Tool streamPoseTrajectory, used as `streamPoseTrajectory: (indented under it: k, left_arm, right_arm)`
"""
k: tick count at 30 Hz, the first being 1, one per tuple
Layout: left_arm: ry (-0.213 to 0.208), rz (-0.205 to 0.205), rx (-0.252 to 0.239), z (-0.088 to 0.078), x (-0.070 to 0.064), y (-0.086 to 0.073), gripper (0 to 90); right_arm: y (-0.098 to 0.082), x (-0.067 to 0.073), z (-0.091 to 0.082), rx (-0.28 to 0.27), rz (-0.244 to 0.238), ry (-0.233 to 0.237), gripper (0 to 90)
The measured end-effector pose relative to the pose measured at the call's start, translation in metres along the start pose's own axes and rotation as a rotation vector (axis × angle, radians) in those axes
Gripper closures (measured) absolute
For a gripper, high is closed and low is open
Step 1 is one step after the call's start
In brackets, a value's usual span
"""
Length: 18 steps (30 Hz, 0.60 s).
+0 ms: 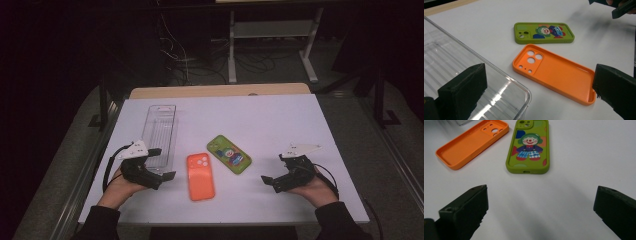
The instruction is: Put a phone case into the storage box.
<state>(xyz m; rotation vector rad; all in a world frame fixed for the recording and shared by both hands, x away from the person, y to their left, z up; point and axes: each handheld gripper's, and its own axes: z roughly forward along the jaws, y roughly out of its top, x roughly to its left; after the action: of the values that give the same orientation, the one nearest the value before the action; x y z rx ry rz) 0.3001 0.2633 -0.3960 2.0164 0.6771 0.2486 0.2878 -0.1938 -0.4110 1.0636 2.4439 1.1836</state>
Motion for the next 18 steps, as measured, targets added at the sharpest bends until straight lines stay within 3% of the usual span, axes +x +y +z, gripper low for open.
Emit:
streamPoseTrajectory:
  k: [2, 18]
  left_arm:
    - [0.003, 0.021, 0.019, -0.001, 0.0, 0.0, 0.0]
    - [0.015, 0.004, 0.004, -0.003, -0.001, 0.0, 0.0]
  right_arm:
    - [0.003, 0.0, -0.001, -0.013, 0.007, -0.01, 0.0]
    - [0.027, -0.002, 0.006, -0.013, -0.008, -0.01, 0.0]
